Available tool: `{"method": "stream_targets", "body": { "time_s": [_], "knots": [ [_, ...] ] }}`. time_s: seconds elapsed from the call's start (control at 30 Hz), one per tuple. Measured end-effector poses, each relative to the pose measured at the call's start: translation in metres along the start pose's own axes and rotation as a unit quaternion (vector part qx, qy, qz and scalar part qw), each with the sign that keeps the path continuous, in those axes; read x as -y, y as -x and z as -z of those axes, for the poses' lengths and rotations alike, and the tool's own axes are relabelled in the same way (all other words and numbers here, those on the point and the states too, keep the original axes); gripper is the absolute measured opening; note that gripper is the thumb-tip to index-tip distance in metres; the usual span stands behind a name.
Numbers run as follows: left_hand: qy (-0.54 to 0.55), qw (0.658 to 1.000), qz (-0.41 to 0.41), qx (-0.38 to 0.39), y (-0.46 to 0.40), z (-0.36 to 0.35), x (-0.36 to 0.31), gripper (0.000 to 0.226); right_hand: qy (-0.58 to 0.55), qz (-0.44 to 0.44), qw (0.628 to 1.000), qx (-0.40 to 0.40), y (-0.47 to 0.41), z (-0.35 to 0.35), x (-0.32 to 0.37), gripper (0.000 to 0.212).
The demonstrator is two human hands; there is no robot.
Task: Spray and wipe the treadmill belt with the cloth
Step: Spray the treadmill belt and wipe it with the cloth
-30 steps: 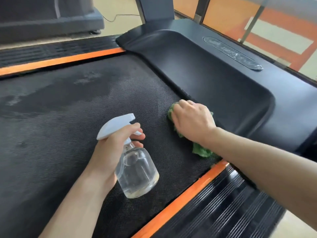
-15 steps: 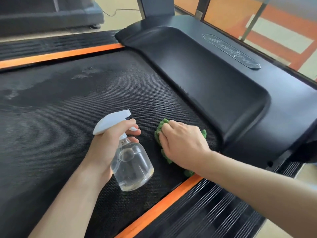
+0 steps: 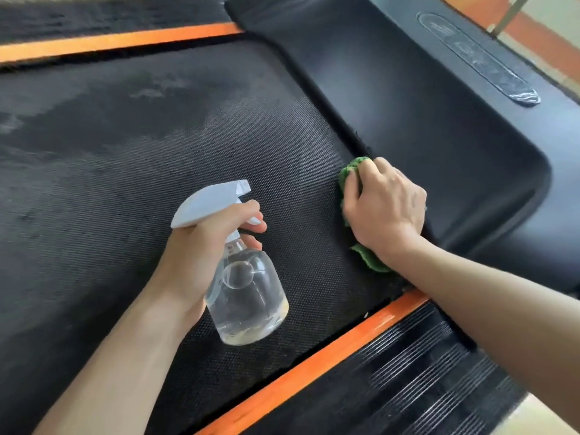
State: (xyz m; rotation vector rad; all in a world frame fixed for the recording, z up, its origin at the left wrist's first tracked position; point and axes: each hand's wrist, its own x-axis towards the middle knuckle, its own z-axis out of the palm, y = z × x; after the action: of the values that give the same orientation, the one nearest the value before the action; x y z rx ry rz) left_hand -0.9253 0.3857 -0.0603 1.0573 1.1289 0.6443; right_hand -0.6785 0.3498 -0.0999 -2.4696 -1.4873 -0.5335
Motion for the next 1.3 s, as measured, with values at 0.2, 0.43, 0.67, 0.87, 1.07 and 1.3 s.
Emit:
{"method": "stream_targets", "body": {
  "time_s": [0.2, 0.43, 0.67, 0.87, 1.07, 1.3],
  "knots": [
    [0.005, 1.0, -0.008, 0.007, 0.004, 0.0, -0.001, 0.025, -0.013, 0.006, 1.0, -0.007, 0.001, -0.002, -0.001, 0.032],
    [-0.014, 0.998, 0.054, 0.019, 0.039, 0.002, 0.006, 0.027, -0.047, 0.014, 0.999, -0.011, 0.003, -0.001, 0.0, 0.037],
    [-0.172, 0.978, 0.116, 0.028, 0.065, 0.028, -0.006, 0.033, -0.039, 0.024, 0.999, -0.016, 0.001, -0.002, -0.002, 0.039],
    [-0.232, 0.968, 0.101, 0.005, 0.095, 0.041, -0.016, 0.028, -0.037, 0.046, 0.998, -0.008, 0.001, 0.0, -0.001, 0.038],
    [-0.247, 0.965, 0.084, -0.018, 0.11, 0.054, -0.012, 0.036, -0.022, 0.012, 0.998, 0.064, 0.007, 0.013, 0.012, 0.031],
    [-0.194, 0.977, 0.087, -0.019, 0.117, 0.064, -0.016, 0.02, -0.052, -0.019, 0.99, 0.126, 0.038, 0.038, 0.03, 0.037]
  ]
}}
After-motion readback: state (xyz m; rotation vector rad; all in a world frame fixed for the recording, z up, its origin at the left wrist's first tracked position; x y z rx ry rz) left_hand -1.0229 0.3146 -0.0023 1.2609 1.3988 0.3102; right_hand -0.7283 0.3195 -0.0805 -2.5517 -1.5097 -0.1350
